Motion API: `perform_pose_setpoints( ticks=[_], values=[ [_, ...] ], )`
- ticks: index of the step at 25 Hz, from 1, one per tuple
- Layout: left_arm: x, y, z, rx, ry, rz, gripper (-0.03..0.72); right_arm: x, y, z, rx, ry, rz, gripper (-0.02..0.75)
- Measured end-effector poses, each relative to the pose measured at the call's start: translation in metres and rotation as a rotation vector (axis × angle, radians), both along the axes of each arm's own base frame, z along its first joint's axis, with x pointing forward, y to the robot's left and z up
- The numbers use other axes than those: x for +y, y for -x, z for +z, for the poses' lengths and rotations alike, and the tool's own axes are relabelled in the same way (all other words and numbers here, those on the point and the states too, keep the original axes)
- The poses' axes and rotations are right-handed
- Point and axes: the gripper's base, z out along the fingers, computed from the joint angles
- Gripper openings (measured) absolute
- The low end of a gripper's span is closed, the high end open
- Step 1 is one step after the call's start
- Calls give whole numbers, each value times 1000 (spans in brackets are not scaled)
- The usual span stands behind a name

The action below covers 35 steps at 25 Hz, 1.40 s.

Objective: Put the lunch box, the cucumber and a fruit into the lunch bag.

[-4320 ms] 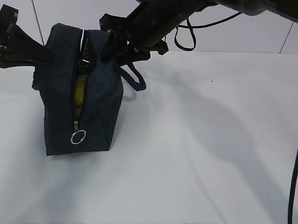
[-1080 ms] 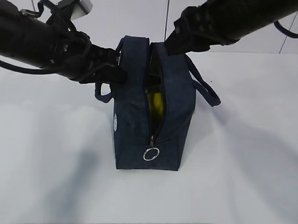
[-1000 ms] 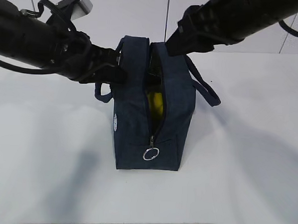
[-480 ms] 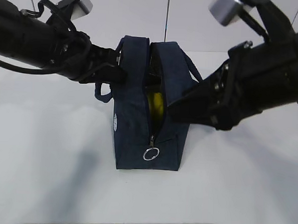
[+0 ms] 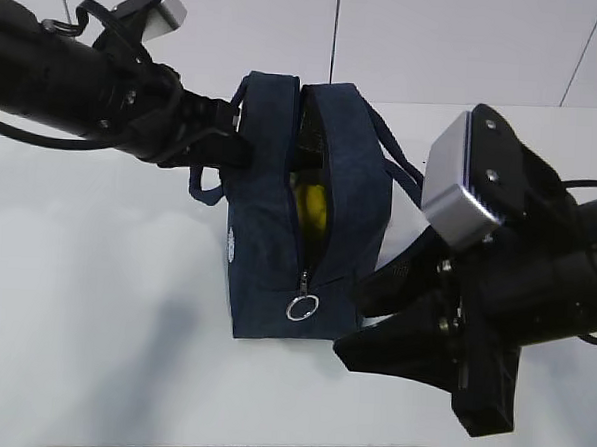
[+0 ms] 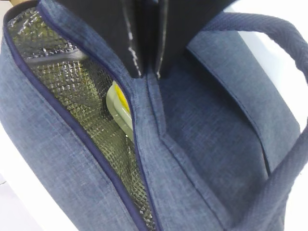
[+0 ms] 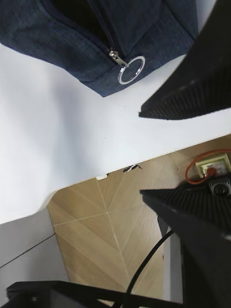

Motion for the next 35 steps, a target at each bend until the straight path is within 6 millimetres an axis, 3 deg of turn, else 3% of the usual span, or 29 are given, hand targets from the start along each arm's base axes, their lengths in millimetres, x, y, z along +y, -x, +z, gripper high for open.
perform_pose_setpoints(
  ticks=[9,16,24,35],
  values=[
    [0,0,-1,-7,-14,-8,3,-1,-4,-8,-208,66,122,383],
    [0,0,-1,-7,-14,-8,3,2,-20,-30,-184,113,81,383],
    [0,1,-1,-4,-13,-13,3,13,-46,-60,-82,17,-89,383],
    [-1,2,-1,6,-10,-29,3,16,-59,-88,-88,43,-94,383]
  ],
)
